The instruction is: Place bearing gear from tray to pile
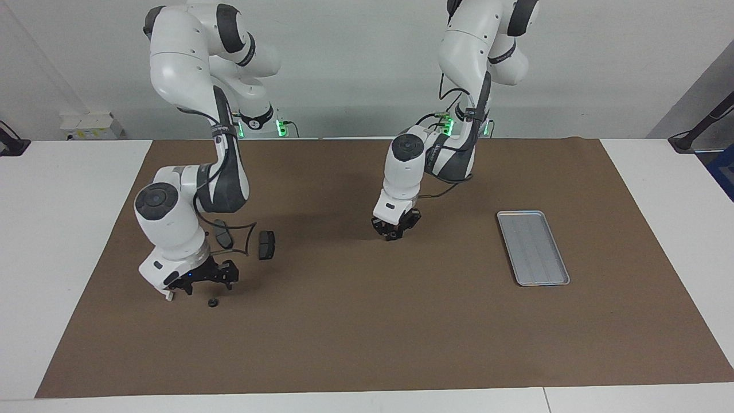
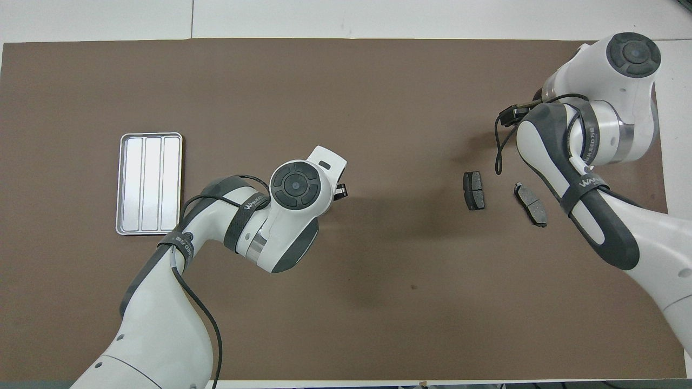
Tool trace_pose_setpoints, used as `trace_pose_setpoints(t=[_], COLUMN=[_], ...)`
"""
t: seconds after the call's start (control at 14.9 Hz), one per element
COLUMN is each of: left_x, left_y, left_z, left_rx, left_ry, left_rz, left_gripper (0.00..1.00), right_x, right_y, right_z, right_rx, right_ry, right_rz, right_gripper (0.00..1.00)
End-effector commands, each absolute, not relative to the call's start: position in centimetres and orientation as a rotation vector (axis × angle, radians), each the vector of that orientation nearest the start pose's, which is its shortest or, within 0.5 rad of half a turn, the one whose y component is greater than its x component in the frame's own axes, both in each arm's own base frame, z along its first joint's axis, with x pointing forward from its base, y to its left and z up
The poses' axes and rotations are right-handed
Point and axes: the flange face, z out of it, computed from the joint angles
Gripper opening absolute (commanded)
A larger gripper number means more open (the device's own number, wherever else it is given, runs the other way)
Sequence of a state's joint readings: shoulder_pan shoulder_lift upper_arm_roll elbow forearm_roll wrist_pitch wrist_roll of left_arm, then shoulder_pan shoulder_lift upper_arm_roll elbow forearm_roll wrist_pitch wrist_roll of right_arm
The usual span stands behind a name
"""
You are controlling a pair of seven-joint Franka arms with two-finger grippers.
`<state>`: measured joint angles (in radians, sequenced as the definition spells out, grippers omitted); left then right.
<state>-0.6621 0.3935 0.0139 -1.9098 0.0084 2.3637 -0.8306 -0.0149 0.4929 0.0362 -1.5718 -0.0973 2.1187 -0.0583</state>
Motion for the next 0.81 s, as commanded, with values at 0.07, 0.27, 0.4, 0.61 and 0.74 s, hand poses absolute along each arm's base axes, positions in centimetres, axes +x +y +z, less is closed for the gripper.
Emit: trace_pose_setpoints(t=[0.07, 0.27, 0.4, 0.61, 0.74], left_x=[51.8, 53.9, 55.3, 57.5, 57.3], left_y=[-36.9, -33.2, -29.1, -18.1, -11.2], left_z=[34.9, 46.9, 54.7, 63.0, 66.6], left_rx=[-3.102, -3.125, -3.141, -3.144, -3.126], left_ry=[-0.26, -0.271, -0.377, -0.492, -0.488], left_rz=[-0.071, -0.092, -0.178, -0.339, -0.437], left_gripper=[1.0, 1.0, 1.0, 1.0, 1.0], right_x=[67.1, 65.8, 64.8, 62.8, 60.9], right_y=[2.8, 6.2, 10.8, 19.4, 25.8], right_z=[41.1, 43.2, 44.0, 44.0, 43.4], right_rx=[-3.2, -3.2, -3.206, -3.164, -3.099], right_ry=[-0.216, -0.134, 0.033, 0.417, 0.598], right_rz=[-0.019, 0.006, 0.011, -0.021, -0.023], right_gripper=[1.0, 1.0, 1.0, 1.0, 1.0])
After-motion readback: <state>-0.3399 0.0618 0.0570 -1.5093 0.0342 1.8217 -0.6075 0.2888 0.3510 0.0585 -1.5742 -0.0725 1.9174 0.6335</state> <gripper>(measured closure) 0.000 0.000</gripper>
